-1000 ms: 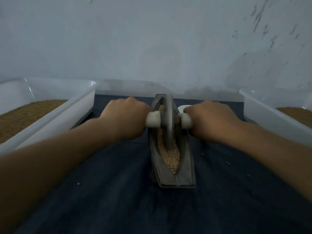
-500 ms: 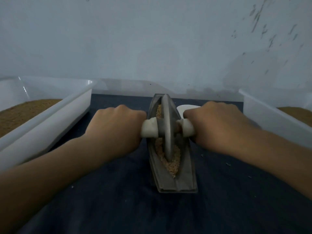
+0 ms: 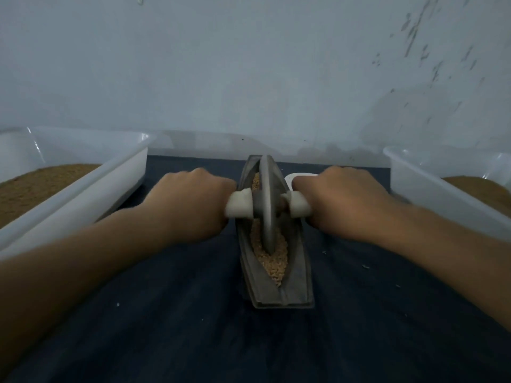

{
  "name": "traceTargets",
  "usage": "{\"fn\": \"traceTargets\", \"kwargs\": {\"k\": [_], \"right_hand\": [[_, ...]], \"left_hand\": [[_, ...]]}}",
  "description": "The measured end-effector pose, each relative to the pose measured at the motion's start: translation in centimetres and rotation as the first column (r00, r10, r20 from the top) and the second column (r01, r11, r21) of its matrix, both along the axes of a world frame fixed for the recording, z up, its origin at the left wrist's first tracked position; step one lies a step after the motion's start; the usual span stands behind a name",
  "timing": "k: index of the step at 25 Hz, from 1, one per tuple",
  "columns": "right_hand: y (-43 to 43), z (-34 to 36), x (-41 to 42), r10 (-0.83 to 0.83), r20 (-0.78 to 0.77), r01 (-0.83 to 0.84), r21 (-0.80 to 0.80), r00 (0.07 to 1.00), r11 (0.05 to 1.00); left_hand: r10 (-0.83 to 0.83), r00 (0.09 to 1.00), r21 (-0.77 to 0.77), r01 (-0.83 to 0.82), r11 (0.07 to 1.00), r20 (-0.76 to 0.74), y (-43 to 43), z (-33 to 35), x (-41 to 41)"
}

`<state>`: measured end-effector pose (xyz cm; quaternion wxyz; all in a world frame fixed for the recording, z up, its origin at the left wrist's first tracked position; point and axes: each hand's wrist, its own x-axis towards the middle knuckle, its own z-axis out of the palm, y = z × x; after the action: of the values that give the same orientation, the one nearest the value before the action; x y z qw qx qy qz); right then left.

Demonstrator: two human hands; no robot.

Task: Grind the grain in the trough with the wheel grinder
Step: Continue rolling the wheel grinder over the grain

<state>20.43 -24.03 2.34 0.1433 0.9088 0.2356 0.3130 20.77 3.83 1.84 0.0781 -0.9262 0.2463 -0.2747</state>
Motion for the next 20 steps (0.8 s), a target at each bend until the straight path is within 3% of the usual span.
{"fn": "traceTargets", "kwargs": {"k": [1, 2, 4, 7, 8, 10, 12, 14, 16, 18, 20], "right_hand": [[-0.1, -0.5, -0.5, 0.005, 0.078, -0.005, 0.0, 0.997, 1.0], [0.0, -0.8, -0.1, -0.032, 0.06, 0.03, 0.031, 0.998, 0.999], [1.6, 0.3, 1.5, -0.166, -0.135, 0.187, 0.163, 0.977, 0.969], [2.3, 1.6, 3.3, -0.255, -0.331, 0.31, 0.126, 0.909, 0.942], [2.0, 1.4, 2.5, -0.226, -0.301, 0.272, 0.12, 0.927, 0.955], [0.7, -0.4, 0.0, -0.095, -0.039, 0.097, 0.058, 0.995, 0.994], [0.1, -0.8, -1.0, -0.042, 0.136, 0.037, 0.039, 0.99, 0.999], [1.5, -0.3, 0.2, -0.095, 0.068, 0.091, 0.067, 0.993, 0.994], [3.3, 1.1, 2.1, -0.241, -0.103, 0.255, 0.147, 0.965, 0.956], [3.4, 1.7, 3.1, -0.289, -0.215, 0.32, 0.125, 0.933, 0.939], [1.9, 1.3, 0.9, -0.204, -0.221, 0.228, 0.092, 0.954, 0.969]], "left_hand": [[-0.039, 0.997, 0.011, 0.038, 0.999, 0.067, 0.6, -0.3, 0.0], [-0.033, 0.994, 0.035, 0.029, 0.999, 0.102, 0.4, -0.1, 0.4], [0.137, 0.99, 0.019, -0.138, 0.99, 0.038, -1.8, 1.7, 2.1], [0.219, 0.971, 0.048, -0.215, 0.975, -0.099, -3.8, 3.5, 4.1], [0.18, 0.979, 0.054, -0.175, 0.983, -0.098, -3.1, 3.0, 3.4], [0.06, 0.997, 0.039, -0.062, 0.997, 0.044, -0.5, 0.7, 0.7], [0.018, 0.991, 0.017, -0.02, 1.0, 0.136, 0.4, -0.2, -0.4], [0.115, 0.993, -0.024, -0.114, 0.993, 0.034, -0.2, -0.4, 0.1], [0.25, 0.966, -0.058, -0.254, 0.965, -0.065, -2.3, 0.6, 2.5], [0.253, 0.959, -0.019, -0.258, 0.966, -0.127, -3.3, 2.2, 4.0], [0.144, 0.983, 0.055, -0.139, 0.989, -0.117, -2.4, 2.5, 3.0]]}}
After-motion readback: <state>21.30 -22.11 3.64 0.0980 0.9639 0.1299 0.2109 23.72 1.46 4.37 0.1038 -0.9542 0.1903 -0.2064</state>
